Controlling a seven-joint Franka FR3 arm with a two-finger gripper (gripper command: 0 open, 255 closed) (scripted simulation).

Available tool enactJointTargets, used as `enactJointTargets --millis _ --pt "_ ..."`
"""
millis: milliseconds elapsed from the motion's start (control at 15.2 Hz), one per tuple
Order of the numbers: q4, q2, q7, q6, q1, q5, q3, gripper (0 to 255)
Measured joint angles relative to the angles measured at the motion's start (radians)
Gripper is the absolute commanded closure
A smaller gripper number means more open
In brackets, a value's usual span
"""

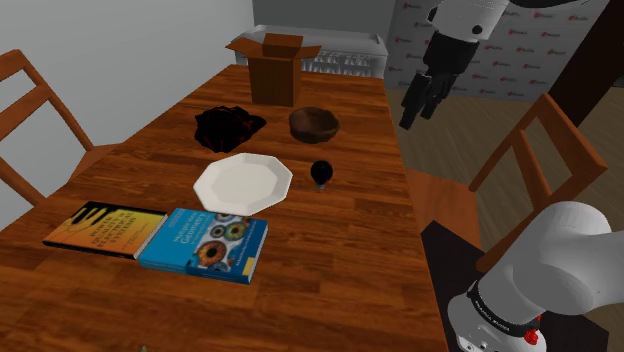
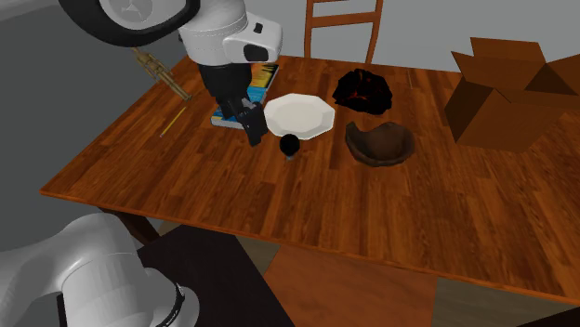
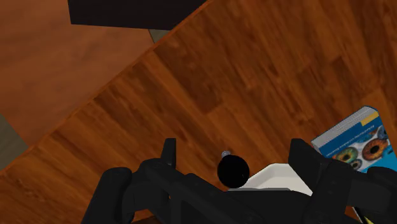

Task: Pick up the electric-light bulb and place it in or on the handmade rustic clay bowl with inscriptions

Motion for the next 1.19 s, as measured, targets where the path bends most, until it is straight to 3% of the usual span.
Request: enactJointTargets --millis 264,858,1188 --pt "-0.037 0.021 0.025 0.074 -0.002 0.004 0.027 0" --pt "-0.121 0.211 0.169 0.416 -0.016 0.004 0.17 0" --pt "-0.113 0.379 0.266 0.609 -0.049 -0.045 0.249 0"
